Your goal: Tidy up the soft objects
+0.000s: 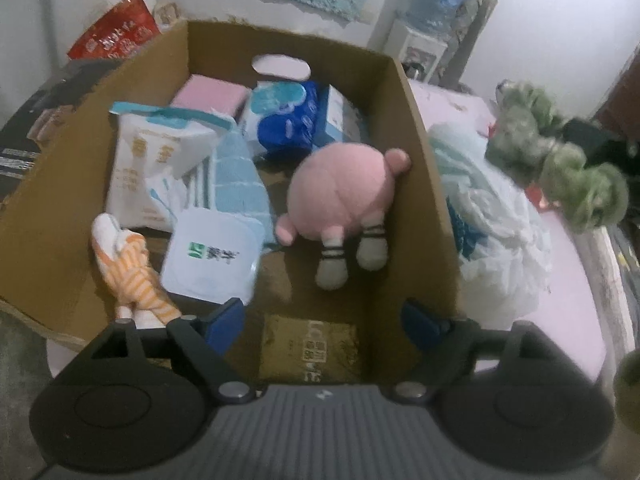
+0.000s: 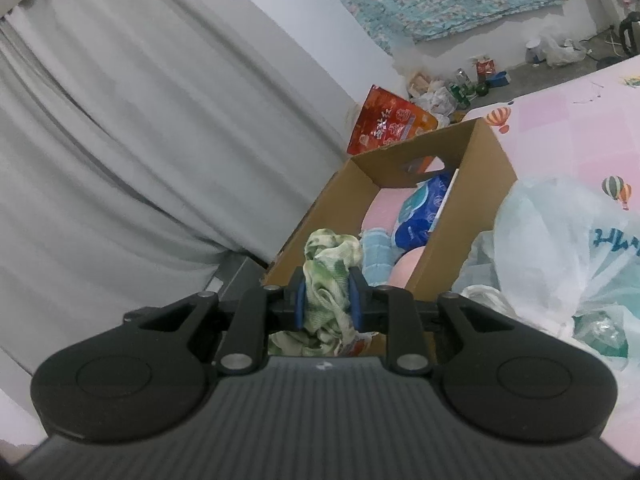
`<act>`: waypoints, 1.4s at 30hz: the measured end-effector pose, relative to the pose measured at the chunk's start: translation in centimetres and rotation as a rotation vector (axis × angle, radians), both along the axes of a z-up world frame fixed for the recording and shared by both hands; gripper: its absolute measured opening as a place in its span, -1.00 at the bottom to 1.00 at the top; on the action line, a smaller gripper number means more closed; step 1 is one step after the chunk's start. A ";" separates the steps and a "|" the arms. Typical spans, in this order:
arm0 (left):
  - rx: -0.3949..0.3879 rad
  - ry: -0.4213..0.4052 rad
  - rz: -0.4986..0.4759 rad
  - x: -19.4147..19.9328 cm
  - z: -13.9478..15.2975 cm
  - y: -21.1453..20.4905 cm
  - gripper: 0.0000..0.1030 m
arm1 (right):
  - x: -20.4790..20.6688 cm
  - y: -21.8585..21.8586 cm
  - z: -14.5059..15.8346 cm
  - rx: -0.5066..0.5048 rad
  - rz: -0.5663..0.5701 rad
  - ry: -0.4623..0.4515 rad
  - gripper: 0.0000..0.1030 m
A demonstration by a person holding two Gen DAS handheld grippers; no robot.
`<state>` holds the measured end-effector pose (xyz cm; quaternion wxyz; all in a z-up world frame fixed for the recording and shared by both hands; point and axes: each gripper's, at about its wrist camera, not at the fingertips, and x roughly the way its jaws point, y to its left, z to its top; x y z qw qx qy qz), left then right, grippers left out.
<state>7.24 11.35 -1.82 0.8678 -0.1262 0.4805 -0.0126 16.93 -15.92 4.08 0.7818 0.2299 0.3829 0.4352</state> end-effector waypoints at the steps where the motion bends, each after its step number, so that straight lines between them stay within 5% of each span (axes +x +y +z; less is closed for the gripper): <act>1: -0.002 -0.017 0.012 -0.3 0.4 0.3 0.69 | 0.1 0.6 0.1 -0.016 0.015 0.001 -0.59; 12: 0.074 -0.252 0.255 -4.3 4.4 4.7 0.87 | 1.5 11.3 -2.3 -0.289 0.163 -0.041 -0.57; 18: 0.029 -0.297 0.335 -5.5 4.5 5.8 0.89 | 1.2 15.5 -5.4 -0.465 0.200 -0.080 -0.45; 23: 0.048 -0.316 0.355 -6.8 4.3 6.0 0.89 | 1.2 15.3 -5.3 -0.467 0.172 -0.100 -0.19; 37: 0.040 -0.352 0.386 -9.4 5.2 6.1 0.98 | 0.4 12.8 -2.1 -0.320 0.137 -0.041 -0.19; 39: 0.054 -0.351 0.361 -9.6 5.5 5.5 1.00 | -0.6 11.7 -1.2 -0.299 0.109 -0.058 -0.06; 42: 0.067 -0.364 0.311 -10.0 6.0 4.5 1.00 | -2.8 9.1 0.3 -0.292 0.034 -0.120 0.41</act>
